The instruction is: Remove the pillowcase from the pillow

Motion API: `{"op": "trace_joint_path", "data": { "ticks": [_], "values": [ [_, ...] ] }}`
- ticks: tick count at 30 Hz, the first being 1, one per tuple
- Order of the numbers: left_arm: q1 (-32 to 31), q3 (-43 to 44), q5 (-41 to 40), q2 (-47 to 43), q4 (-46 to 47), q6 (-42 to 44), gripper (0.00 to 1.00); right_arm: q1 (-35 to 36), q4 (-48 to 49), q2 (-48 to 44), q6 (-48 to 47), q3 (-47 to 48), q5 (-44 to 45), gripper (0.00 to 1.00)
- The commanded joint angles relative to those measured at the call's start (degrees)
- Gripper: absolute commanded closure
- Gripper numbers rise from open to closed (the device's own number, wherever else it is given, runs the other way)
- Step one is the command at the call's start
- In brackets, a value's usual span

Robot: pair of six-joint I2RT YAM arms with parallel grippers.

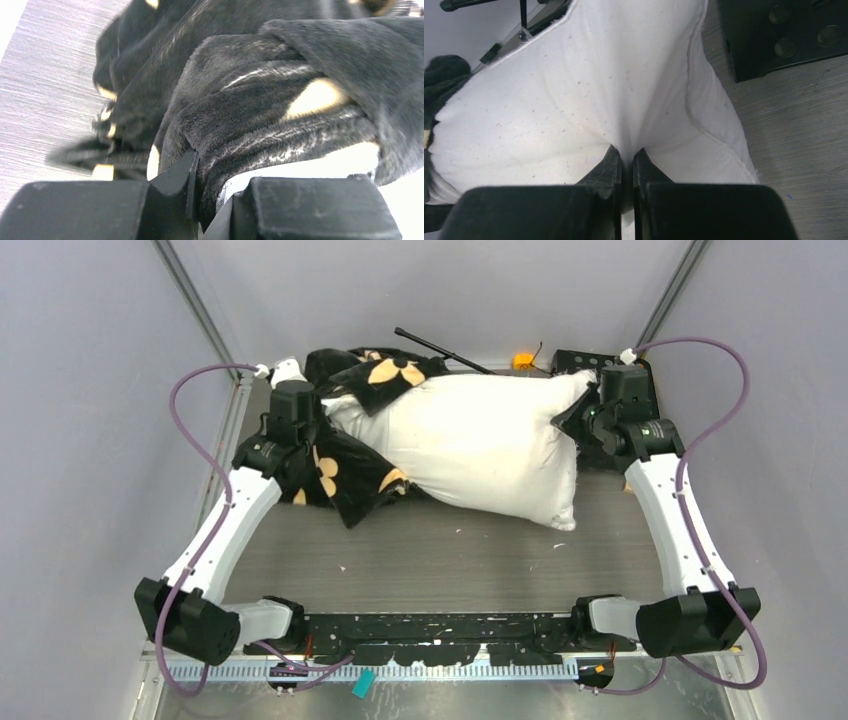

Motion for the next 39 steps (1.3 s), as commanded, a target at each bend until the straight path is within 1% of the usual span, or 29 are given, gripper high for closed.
{"op": "trace_joint_path", "data": {
  "ticks": [1,2,3,4,5,6,7,8,9,11,12,13,14,15,17,19,20,21,23,25,28,29,33,36,38,39],
  "values": [
    [0.8,3.4,-10.1,-6.6,1.8,6.1,0.95,-3.7,-1.0,-4.0,-1.5,3.9,11.2,1.00],
    [0.8,3.7,-8.5,-6.3,1.9,6.7,0.94,-3.7,-1.2,-3.6,-1.7,4.2,9.5,0.98],
    [0.8,4.1,-6.9,-5.4,1.7,7.0,0.91,-3.7,-1.5,-3.0,-2.2,4.6,7.5,0.94],
    [0.8,5.1,-4.8,-4.0,0.9,7.0,0.88,-3.7,-1.9,-2.2,-2.9,5.2,5.5,0.82],
    [0.8,6.6,-1.8,-1.9,-1.0,6.9,0.86,-3.7,-2.5,-1.4,-3.9,5.8,3.5,0.58],
    [0.8,8.4,1.6,0.5,-3.6,6.7,0.83,-3.6,-3.2,-1.0,-4.8,6.3,1.5,0.29],
    [0.8,10.4,5.3,2.9,-6.2,6.2,0.76,-3.6,-3.3,-1.0,-5.7,6.3,-1.1,0.17],
    [0.8,12.0,9.5,5.2,-8.7,6.0,0.66,-3.6,-3.1,-1.3,-6.8,6.1,-3.4,0.15],
    [0.8,13.4,14.2,6.9,-10.7,5.7,0.56,-2.8,-3.6,-1.3,-7.9,6.4,-3.8,0.14],
    [0.5,14.2,17.4,8.9,-12.7,5.2,0.36,0.4,-7.6,-0.5,-10.5,9.4,-1.1,0.13],
    [0.0,14.3,17.3,9.2,-13.2,5.4,0.31,2.8,-9.4,0.1,-11.8,10.9,2.4,0.13],
    [-1.2,14.7,15.2,9.2,-14.1,6.0,0.27,5.7,-11.0,0.7,-12.8,12.2,5.3,0.12],
    [-2.8,15.7,11.4,9.1,-15.5,6.8,0.23,8.4,-12.1,1.3,-13.3,13.2,7.7,0.12],
    [-5.1,17.0,7.2,9.1,-17.8,8.2,0.19,10.8,-12.7,1.7,-13.3,14.0,9.1,0.12],
    [-9.9,21.1,-0.6,9.6,-21.5,10.4,0.13,15.4,-12.4,2.5,-13.1,14.3,9.7,0.11],
    [-14.3,24.9,-4.7,10.8,-24.9,11.5,0.10,20.1,-11.9,4.3,-13.0,14.8,10.4,0.11],
    [-15.6,26.3,-5.6,11.3,-26.1,11.6,0.07,22.1,-11.7,5.5,-13.0,14.9,11.1,0.10],
    [-16.8,27.4,-6.0,11.8,-27.1,11.7,0.02,24.0,-11.6,6.8,-13.2,15.1,11.7,0.10],
    [-18.2,28.3,-5.2,12.4,-28.1,11.3,0.00,26.9,-11.5,9.4,-13.4,15.1,12.7,0.10],
    [-18.9,27.7,-1.8,12.8,-27.9,10.6,0.00,29.3,-10.7,11.5,-13.4,14.2,12.7,0.10],
    [-18.9,23.1,5.0,12.7,-23.8,10.1,0.00,30.7,-9.0,13.7,-13.1,11.7,12.5,0.09],
    [-18.9,21.0,5.8,12.9,-22.3,9.6,0.00,30.9,-8.1,14.1,-13.1,10.2,12.3,0.09],
    [-18.4,14.6,2.1,15.2,-20.8,4.7,0.00,31.0,-4.2,15.2,-12.6,3.8,11.8,0.09],
    [-17.6,11.1,2.5,17.4,-20.7,2.0,0.00,31.0,-1.7,16.0,-12.3,-0.8,11.9,0.09],
    [-16.2,7.3,1.7,18.2,-19.3,-0.3,0.00,31.0,0.7,16.1,-12.0,-4.5,12.4,0.09],
    [-14.9,5.7,0.8,18.2,-19.0,-2.2,0.00,31.1,1.9,15.7,-11.7,-5.9,12.6,0.10]
  ]
}}
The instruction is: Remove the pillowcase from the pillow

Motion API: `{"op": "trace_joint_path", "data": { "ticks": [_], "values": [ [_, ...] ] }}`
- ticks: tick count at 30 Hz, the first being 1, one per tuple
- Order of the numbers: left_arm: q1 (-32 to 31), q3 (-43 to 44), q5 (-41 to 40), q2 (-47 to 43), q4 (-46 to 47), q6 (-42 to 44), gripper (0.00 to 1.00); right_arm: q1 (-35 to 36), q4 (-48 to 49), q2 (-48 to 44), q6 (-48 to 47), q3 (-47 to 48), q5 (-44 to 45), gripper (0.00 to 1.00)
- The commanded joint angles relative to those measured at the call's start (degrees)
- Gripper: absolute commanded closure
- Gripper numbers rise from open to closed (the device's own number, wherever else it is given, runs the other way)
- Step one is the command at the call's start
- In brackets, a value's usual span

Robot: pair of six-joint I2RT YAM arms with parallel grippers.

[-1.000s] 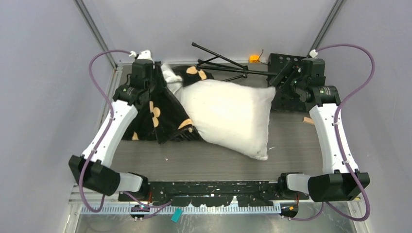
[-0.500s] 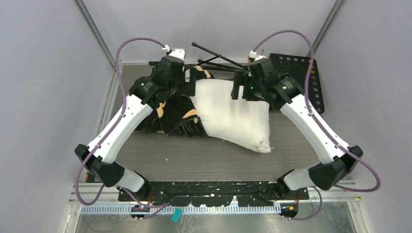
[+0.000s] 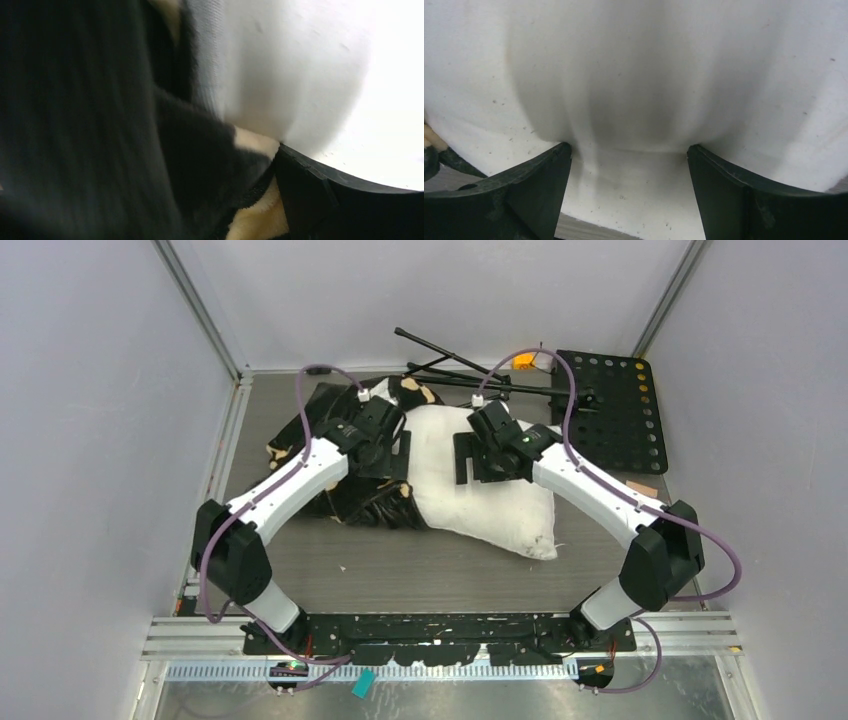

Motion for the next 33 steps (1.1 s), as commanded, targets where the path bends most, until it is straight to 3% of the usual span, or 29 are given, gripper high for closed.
{"op": "trace_joint_path", "data": {
  "ticks": [1,3,6,8,13,16,20,23,26,31,33],
  "values": [
    [5.4,-6.0,-2.0,-0.3,2.5,-8.4,0.03,-0.1,5.9,-0.3,0.8,-6.4,2.7,0.18],
    [10.7,-11.5,0.1,-3.0,5.5,-11.8,0.12,-0.2,7.7,-2.2,1.8,-8.7,6.0,0.39],
    [17.5,-20.6,2.9,-10.4,11.9,-14.8,0.21,-3.0,8.4,-5.4,3.5,-10.8,9.2,0.80],
    [20.1,-24.1,0.6,-15.1,13.2,-16.1,0.27,-7.6,8.5,-7.9,5.0,-11.9,8.4,0.99],
    [25.1,-27.1,-5.5,-22.8,9.5,-20.1,0.42,-21.2,12.1,-17.5,8.2,-17.5,3.2,1.00],
    [28.5,-28.5,-7.0,-26.2,7.8,-22.3,0.43,-24.3,12.3,-22.4,8.3,-18.5,4.8,1.00],
    [29.2,-29.9,-3.2,-29.4,12.5,-19.1,0.49,-24.5,11.1,-24.1,6.0,-16.7,-0.2,1.00],
    [29.2,-30.0,12.2,-30.2,19.3,-10.7,0.49,-24.5,9.0,-22.5,4.9,-13.8,-6.4,1.00],
    [29.1,-29.9,21.3,-31.5,21.7,-8.3,0.47,-23.9,7.3,-21.7,2.9,-11.4,-14.0,0.99],
    [29.0,-29.3,21.5,-33.2,20.5,-5.4,0.45,-16.6,2.0,-21.3,-1.5,-6.3,-8.9,0.88],
    [29.0,-28.8,22.4,-32.8,19.7,-4.9,0.44,-13.0,-0.5,-20.7,-2.5,-4.1,-5.6,0.71]
  ]
}}
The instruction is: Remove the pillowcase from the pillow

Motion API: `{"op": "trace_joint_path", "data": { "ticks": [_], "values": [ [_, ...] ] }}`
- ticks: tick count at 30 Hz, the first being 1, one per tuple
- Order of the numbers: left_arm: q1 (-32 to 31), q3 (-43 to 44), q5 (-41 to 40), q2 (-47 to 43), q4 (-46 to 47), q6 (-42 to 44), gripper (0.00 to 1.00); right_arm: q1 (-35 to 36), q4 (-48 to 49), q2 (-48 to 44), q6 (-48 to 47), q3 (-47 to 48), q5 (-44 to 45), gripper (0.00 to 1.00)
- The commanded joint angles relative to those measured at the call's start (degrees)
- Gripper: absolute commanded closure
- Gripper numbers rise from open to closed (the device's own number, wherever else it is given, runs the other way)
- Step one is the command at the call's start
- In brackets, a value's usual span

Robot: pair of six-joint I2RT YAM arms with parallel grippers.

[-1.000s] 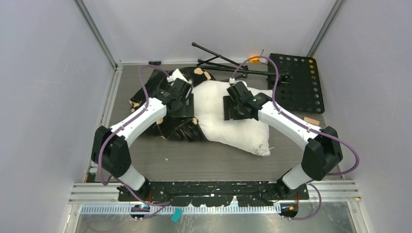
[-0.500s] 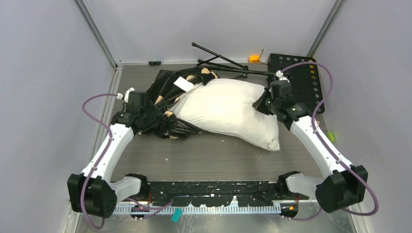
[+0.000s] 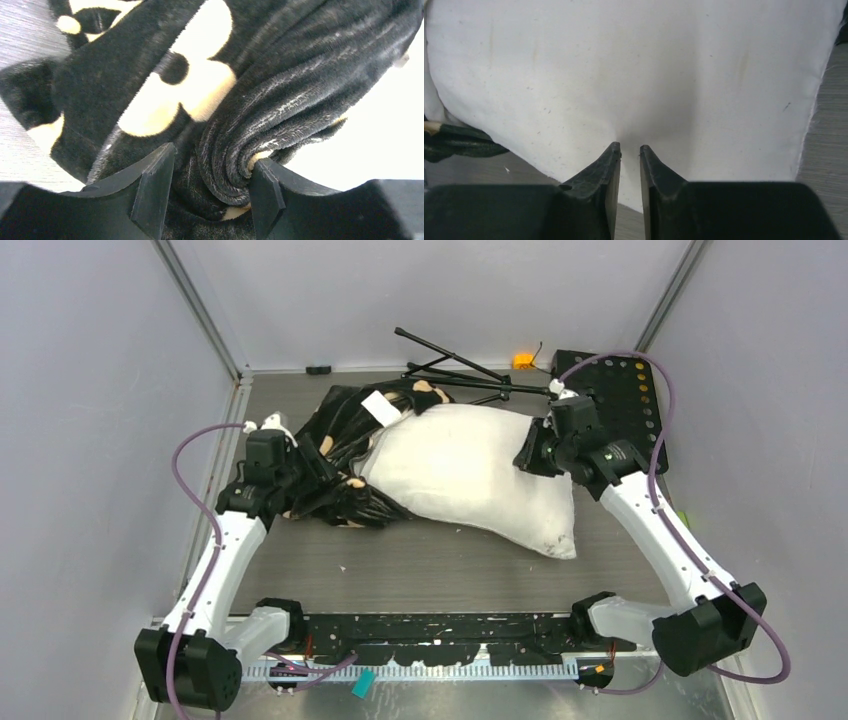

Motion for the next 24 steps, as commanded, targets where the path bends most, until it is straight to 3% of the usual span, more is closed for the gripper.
{"op": "trace_joint_path", "data": {
  "ticks": [1,2,3,4,10,20,21,22,24],
  "values": [
    [0.9,1.2,2.6,-0.6,1.2,4.2,0.44,7.1,-6.1,-0.2,-5.0,7.9,9.2,0.51],
    [0.9,1.0,3.3,-0.4,1.5,4.1,0.44,9.3,-7.1,-0.1,-4.9,8.6,11.3,0.28],
    [0.9,0.4,4.2,-0.3,2.4,3.9,0.44,11.5,-8.1,-0.1,-4.4,9.0,13.3,0.17],
    [0.9,-0.3,5.1,-0.3,3.5,3.7,0.43,13.6,-8.6,-0.5,-3.8,8.9,14.9,0.14],
    [0.8,-1.9,6.8,-0.1,6.0,2.6,0.41,21.2,-9.9,0.9,0.3,4.0,17.0,0.12],
    [0.9,-1.7,5.0,1.1,5.2,2.7,0.37,21.3,-1.2,14.7,-0.5,-4.5,28.5,0.09],
    [0.9,-1.7,4.8,1.2,5.2,2.4,0.36,21.1,0.3,16.0,-0.5,-4.6,28.8,0.11],
    [0.9,-1.7,4.4,1.5,5.0,2.0,0.36,20.7,1.4,16.8,-0.2,-4.5,28.8,0.21],
    [0.8,-1.3,3.3,1.7,4.1,1.4,0.34,20.2,2.5,16.6,0.7,-3.9,29.3,0.68]
  ]
}}
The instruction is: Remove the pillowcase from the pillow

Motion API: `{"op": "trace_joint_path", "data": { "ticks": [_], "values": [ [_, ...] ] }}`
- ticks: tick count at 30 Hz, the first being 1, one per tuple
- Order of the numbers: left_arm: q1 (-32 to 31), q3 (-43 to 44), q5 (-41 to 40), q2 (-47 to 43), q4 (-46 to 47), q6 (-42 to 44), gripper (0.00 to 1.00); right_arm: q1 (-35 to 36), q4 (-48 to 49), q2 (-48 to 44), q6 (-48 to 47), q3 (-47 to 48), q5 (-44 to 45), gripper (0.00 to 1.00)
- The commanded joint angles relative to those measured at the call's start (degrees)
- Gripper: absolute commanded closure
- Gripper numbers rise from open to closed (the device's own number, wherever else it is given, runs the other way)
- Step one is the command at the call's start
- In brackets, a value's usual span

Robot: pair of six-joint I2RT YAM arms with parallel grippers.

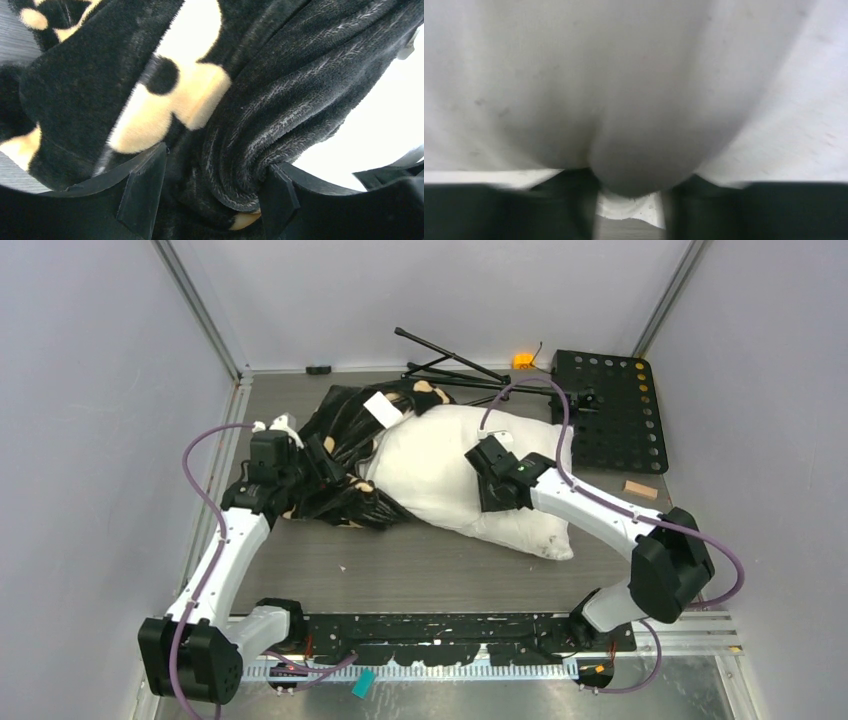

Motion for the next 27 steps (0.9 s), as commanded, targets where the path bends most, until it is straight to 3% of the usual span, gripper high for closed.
{"op": "trace_joint_path", "data": {
  "ticks": [1,2,3,8,15,19,22,25,27],
  "values": [
    [0.5,0.7,-2.9,0.4,0.3,-0.5,0.34,-1.5,5.5,-0.1,1.7,0.3,7.5,0.86],
    [0.6,1.0,-3.7,0.4,-0.3,-0.7,0.33,-1.4,5.5,-1.8,1.8,0.6,8.3,0.97],
    [0.6,1.3,-4.8,0.3,-0.9,-0.7,0.32,-1.4,5.5,-3.8,1.6,1.0,9.3,0.99],
    [0.5,3.5,-8.5,-1.5,-3.3,-0.1,0.31,-1.9,0.3,-14.1,-1.4,7.9,11.4,1.00],
    [0.6,7.6,-14.5,0.4,-6.7,-0.9,0.25,-6.1,-9.0,-18.8,-3.7,17.2,18.3,1.00],
    [1.4,7.8,-19.4,2.0,-8.7,-3.7,0.22,-20.1,-8.6,-22.0,-1.6,14.4,10.7,1.00],
    [3.7,6.6,-21.3,1.8,-9.7,-6.9,0.23,-23.9,-5.2,-24.8,0.7,10.9,5.7,1.00],
    [4.4,5.1,-16.4,0.0,-6.2,-6.1,0.26,-24.1,-5.0,-23.3,1.1,10.0,0.4,1.00],
    [4.2,5.0,-6.4,-0.6,-2.3,-2.6,0.25,-24.1,-4.3,-21.4,1.6,9.2,-5.4,1.00]
  ]
}}
